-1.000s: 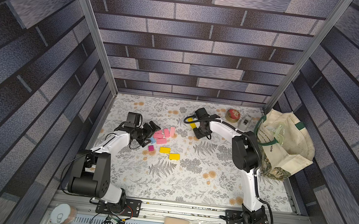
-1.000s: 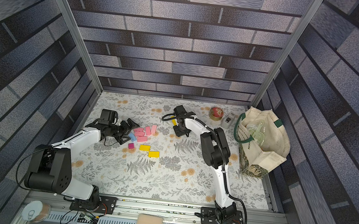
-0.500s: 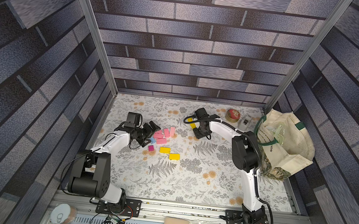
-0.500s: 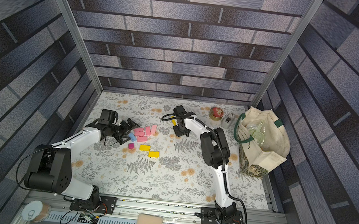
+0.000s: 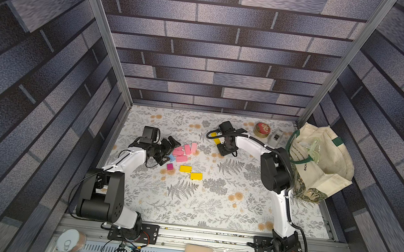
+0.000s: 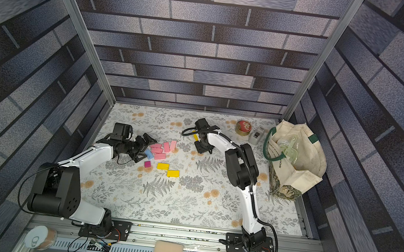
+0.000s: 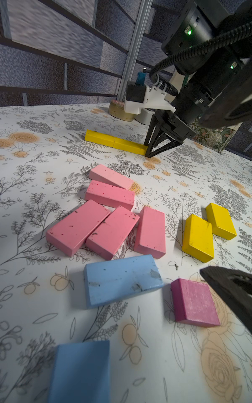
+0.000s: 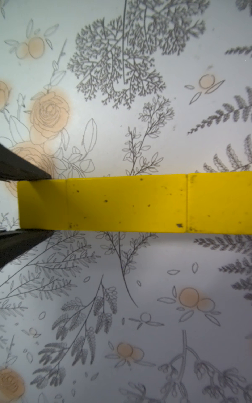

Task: Assemble the letter v with building blocks
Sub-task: Assemble the building block at the center of the board.

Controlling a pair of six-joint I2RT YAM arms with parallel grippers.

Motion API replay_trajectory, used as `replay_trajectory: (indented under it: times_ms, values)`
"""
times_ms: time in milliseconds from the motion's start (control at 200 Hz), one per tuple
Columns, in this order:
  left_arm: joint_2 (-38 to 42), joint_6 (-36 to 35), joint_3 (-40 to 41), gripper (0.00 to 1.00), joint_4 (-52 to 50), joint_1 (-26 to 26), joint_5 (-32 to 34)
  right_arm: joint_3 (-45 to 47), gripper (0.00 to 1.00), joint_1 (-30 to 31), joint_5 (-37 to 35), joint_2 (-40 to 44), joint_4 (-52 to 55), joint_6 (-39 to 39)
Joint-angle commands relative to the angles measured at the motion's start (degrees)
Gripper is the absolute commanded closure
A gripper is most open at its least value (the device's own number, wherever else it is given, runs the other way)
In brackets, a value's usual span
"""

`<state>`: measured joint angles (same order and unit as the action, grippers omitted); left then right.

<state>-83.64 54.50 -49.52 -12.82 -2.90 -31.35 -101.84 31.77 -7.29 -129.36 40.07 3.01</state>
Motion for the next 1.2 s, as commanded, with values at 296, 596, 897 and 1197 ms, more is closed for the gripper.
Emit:
replay_trajectory:
  times_ms: [296,596,897,1197]
  values:
    - [-0.21,0.26,0.83,0.0,-0.02,0.52,-0.46,1.17,0.61,0.42,-0.45,-4.59,2.63,0.32]
    - [-0.14,0.14,0.77,0.0,-0.26,0.46,0.02,2.59,0.47,0.43,0.77,-1.96,1.64,0.84]
    - [0.47,-2.53,-1.23,0.0,-4.38,-0.78,2.48,5.51,0.15,0.36,1.24,7.69,-1.05,-0.47]
    - [3.23,-8.95,-6.8,0.0,-20.13,-9.37,14.7,7.91,0.0,-0.54,6.03,21.39,1.94,-1.98]
